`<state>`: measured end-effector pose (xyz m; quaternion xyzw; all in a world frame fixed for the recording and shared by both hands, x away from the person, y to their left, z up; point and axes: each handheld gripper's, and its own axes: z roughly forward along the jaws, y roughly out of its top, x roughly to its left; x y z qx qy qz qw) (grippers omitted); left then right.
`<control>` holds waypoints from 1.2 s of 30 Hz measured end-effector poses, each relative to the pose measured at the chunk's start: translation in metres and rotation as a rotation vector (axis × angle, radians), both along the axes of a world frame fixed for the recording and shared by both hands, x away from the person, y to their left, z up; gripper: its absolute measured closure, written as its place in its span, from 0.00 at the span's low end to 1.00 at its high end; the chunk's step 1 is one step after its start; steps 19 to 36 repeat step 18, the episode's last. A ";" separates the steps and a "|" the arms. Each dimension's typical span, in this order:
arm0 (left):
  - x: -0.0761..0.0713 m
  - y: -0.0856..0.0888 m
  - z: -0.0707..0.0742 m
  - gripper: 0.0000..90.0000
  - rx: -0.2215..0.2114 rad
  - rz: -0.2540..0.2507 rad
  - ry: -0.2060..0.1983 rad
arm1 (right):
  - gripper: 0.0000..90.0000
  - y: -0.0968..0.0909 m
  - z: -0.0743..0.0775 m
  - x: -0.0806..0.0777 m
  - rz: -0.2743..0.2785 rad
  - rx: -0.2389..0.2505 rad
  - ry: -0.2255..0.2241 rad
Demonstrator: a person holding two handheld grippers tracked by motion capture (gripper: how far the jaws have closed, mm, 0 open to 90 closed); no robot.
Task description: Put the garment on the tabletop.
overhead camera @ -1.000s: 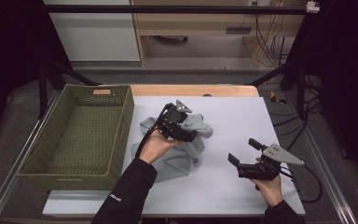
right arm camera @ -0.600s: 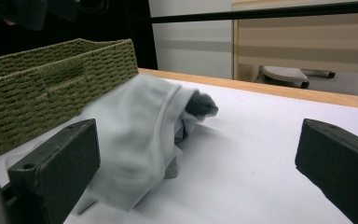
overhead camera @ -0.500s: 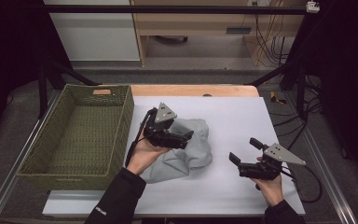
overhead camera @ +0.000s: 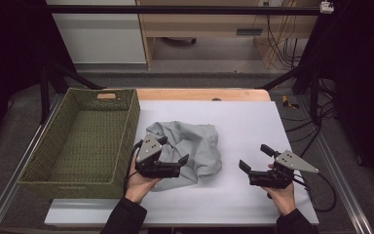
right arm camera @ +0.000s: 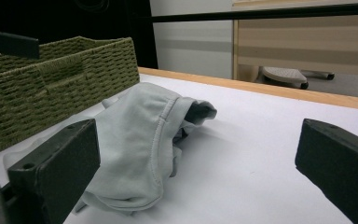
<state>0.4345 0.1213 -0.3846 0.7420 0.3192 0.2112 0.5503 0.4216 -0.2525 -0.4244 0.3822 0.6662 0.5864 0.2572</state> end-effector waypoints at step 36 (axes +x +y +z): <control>-0.014 0.028 -0.023 0.05 -0.099 0.008 -0.051 | 0.00 -0.001 -0.004 -0.001 0.004 -0.010 0.006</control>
